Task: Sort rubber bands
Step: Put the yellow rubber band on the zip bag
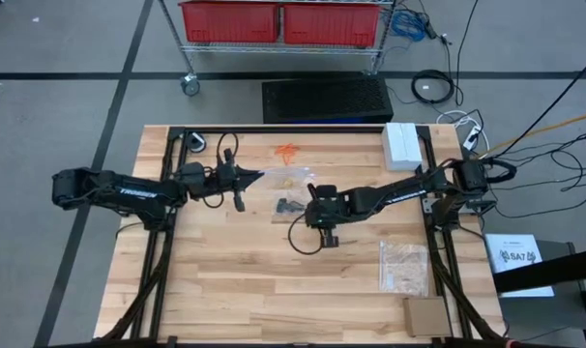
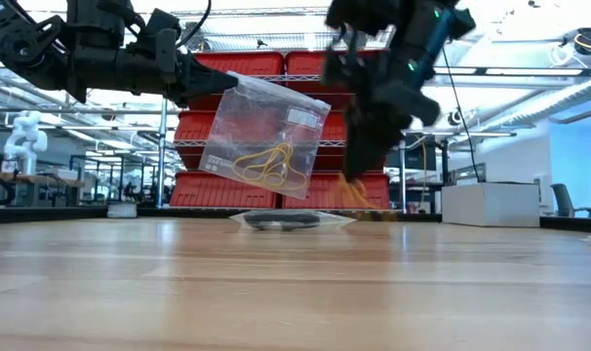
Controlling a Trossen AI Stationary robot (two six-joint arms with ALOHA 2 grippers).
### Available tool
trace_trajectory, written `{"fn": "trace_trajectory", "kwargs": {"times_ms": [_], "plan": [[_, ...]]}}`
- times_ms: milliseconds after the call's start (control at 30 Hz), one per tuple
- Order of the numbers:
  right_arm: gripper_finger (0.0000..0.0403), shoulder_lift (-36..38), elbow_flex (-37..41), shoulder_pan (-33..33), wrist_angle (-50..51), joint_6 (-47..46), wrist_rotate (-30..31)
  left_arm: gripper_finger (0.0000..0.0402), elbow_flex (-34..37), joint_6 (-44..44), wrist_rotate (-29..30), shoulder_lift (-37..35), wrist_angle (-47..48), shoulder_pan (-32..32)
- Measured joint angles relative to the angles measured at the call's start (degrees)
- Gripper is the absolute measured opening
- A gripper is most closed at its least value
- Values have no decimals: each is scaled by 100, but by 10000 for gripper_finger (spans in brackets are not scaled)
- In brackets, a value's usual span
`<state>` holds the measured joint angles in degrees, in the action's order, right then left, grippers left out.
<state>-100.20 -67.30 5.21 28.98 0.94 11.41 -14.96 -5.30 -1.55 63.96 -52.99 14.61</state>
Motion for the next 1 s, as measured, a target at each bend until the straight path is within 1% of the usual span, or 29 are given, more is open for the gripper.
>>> {"fn": "trace_trajectory", "kwargs": {"times_ms": [167, 567, 633, 733, 833, 1000], "plan": [[0, 4, -579, -17, -10, 182, 382, 0, -1, 0, -2, 0, 0, 0], [0, 15, -1904, -25, -75, 1043, 1464, 0, -2, 2, -2, 0, 0, 0], [0, 15, -2040, -45, -142, 1186, 1591, 0, -2, 2, -2, 0, 3, 0], [0, 17, -2176, -106, -250, 1397, 1624, 0, -1, 4, -2, -1, 3, 0], [0, 20, -2216, -159, -460, 1631, 1737, 0, -2, 4, -2, -2, 2, 0], [0, 20, -2219, -257, -754, 1856, 1743, 0, -1, 4, -2, -2, 3, 0]]}}
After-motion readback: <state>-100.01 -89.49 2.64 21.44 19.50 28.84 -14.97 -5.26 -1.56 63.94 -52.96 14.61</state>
